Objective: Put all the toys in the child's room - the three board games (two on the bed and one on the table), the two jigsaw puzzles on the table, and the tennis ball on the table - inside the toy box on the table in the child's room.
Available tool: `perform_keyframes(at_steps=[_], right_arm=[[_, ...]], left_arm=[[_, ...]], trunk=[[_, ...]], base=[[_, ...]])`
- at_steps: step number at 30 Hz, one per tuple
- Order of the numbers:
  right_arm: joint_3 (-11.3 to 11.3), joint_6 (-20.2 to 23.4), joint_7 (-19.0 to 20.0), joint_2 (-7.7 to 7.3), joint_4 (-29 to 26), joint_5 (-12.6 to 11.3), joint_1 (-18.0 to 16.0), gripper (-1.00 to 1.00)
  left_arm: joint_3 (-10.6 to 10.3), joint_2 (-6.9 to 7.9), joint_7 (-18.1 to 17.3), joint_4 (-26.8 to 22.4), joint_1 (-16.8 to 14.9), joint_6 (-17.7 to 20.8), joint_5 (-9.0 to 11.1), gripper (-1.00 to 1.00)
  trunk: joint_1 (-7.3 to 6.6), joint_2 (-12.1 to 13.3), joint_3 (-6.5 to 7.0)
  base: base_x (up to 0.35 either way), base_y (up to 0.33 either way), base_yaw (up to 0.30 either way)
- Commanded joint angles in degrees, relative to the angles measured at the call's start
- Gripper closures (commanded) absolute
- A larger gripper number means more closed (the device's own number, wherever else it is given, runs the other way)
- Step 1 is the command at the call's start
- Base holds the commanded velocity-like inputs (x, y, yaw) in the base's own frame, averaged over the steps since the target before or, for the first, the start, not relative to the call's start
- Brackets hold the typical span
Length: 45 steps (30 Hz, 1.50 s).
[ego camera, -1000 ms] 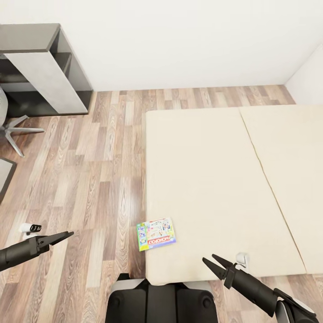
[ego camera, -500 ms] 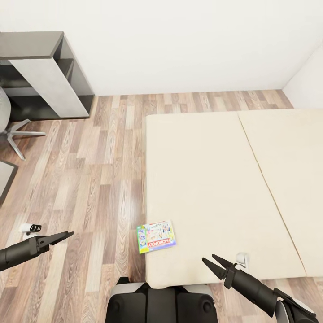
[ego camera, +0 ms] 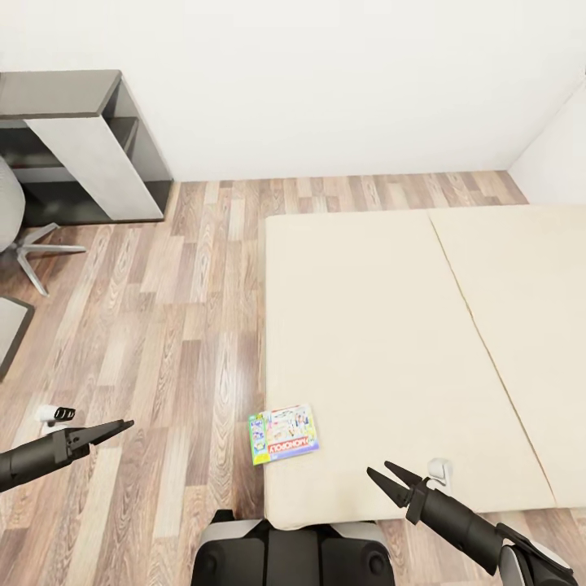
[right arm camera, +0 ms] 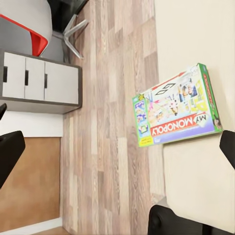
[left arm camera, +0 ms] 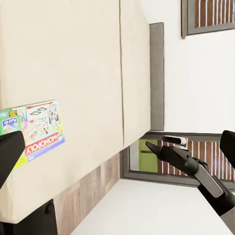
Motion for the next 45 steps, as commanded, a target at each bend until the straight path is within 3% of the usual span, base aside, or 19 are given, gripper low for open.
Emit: perform_keyframes(at_steps=[1, 30, 32, 40, 41, 45], right_arm=[[-0.11, 0.26, 0.16, 0.05, -0.02, -0.11, -0.03, -1.0], [-0.12, -1.21, 0.09, -0.03, 0.16, 0.41, -0.03, -1.0], [-0.12, -1.23, -0.1, -0.04, 0.45, 0.41, -0.03, -1.0], [-0.11, -1.26, -1.16, -0.04, 2.08, 0.56, -0.03, -1.0], [-0.11, -1.26, -1.25, -0.04, 2.19, 0.55, -0.03, -1.0], [-0.12, -1.26, -1.35, -0.04, 2.29, 0.53, -0.03, -1.0]], left_arm=[[0.0, 0.02, -0.23, 0.0, -0.02, 0.61, -0.03, -1.0], [-0.53, -0.15, -0.23, 0.0, -0.02, 0.68, -0.47, -1.0], [-0.5, -0.15, -0.23, 0.0, -0.02, 0.69, -1.02, -1.0], [-0.15, -0.21, -0.04, 0.07, -0.23, 0.82, -6.68, -1.0], [-0.16, -0.29, 1.05, 0.07, -0.31, 0.85, -7.91, -1.0], [-0.22, -0.49, 4.02, 0.08, -0.44, 0.96, -9.35, -1.0]], trunk=[[0.03, -0.08, 0.03], [0.03, -0.08, 2.79], [0.03, -0.08, 2.97], [0.03, -0.08, 3.73], [0.03, -0.08, 3.83], [0.03, -0.08, 4.21]], base=[[0.0, 0.0, 0.0], [0.0, 0.0, 0.0], [0.0, 0.0, 0.0], [0.0, 0.0, 0.0], [0.0, 0.0, 0.0], [0.0, 0.0, 0.0]])
